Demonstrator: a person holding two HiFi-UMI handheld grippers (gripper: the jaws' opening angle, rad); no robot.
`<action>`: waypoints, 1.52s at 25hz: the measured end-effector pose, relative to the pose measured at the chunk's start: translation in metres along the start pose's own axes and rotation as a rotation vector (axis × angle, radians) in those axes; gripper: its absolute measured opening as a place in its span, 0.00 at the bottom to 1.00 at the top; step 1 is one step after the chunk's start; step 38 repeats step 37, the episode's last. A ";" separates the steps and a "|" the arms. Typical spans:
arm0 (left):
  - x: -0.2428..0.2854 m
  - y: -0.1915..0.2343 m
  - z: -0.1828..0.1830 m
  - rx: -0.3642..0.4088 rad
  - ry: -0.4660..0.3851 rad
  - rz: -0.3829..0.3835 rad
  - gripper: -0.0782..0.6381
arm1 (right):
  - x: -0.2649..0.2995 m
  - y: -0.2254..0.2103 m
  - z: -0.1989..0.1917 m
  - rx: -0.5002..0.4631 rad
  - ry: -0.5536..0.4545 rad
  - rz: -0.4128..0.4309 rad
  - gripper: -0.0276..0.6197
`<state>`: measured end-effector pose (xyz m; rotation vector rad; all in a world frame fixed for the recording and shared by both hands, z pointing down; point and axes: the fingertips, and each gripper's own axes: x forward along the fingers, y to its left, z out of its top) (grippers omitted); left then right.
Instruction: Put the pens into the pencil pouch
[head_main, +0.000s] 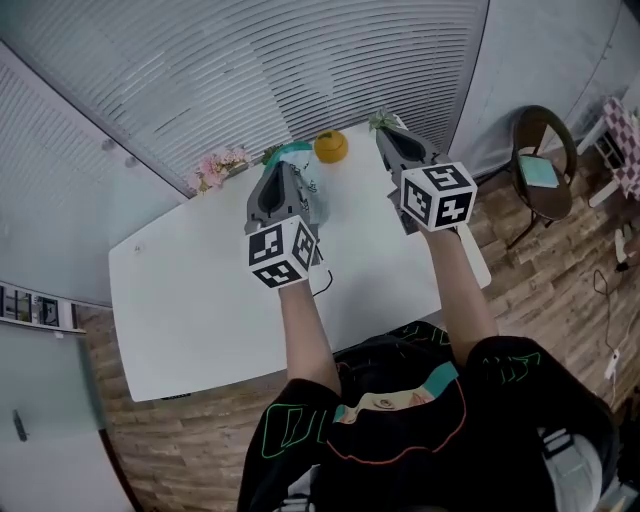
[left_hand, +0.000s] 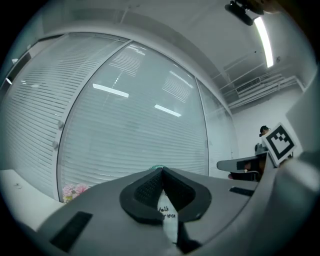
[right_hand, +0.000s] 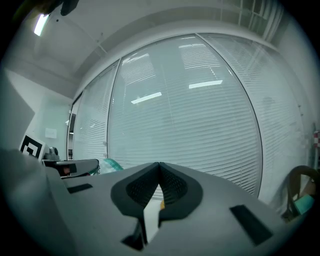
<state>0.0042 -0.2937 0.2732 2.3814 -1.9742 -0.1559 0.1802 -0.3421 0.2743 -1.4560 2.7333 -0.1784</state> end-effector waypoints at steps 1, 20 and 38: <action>-0.001 0.004 0.001 -0.004 -0.005 0.024 0.10 | -0.001 0.001 0.000 -0.001 -0.001 -0.001 0.05; -0.014 0.031 0.004 -0.025 -0.026 0.127 0.10 | 0.000 0.010 0.003 -0.045 -0.001 0.039 0.05; -0.016 0.028 -0.003 -0.078 -0.014 0.102 0.10 | -0.004 0.002 -0.006 -0.061 0.029 0.027 0.05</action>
